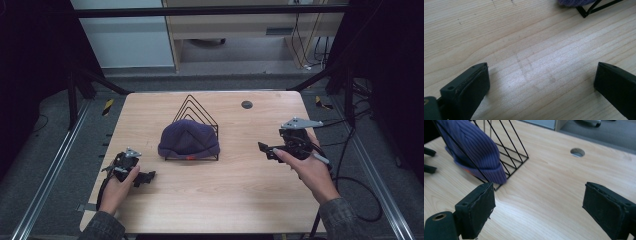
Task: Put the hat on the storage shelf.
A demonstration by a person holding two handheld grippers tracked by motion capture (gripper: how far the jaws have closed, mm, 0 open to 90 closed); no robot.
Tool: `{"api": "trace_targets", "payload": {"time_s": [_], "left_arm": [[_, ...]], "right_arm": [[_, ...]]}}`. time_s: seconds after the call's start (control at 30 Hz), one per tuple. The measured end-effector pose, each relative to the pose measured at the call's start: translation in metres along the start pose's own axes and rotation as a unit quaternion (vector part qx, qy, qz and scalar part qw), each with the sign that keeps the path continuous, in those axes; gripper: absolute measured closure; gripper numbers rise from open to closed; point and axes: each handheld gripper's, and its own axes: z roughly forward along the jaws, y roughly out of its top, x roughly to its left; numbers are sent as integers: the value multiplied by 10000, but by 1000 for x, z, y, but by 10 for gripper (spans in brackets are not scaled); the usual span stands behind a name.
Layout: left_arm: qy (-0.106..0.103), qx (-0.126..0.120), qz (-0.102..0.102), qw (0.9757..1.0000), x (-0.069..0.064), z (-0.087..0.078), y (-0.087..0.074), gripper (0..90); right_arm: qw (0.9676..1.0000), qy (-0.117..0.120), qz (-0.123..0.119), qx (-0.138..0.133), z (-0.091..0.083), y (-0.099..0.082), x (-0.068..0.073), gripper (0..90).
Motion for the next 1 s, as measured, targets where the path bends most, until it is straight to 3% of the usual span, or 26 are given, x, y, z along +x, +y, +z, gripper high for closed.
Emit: {"api": "trace_targets", "payload": {"time_s": [0.2,0.47,0.73,1.0], "left_arm": [[-1,-19,5,10000,0,0,-1,0],[-38,2,33,10000,0,0,0,0],[-53,-14,50,10000,-1,0,0,0],[-71,-20,72,9999,-2,0,0,0]], "right_arm": [[9996,-26,145,251,15,-23,-11,100],[9975,4,282,652,50,-53,-26,98],[9941,-72,548,933,80,-66,-32,158],[9936,-115,675,893,96,-70,-32,160]]}}
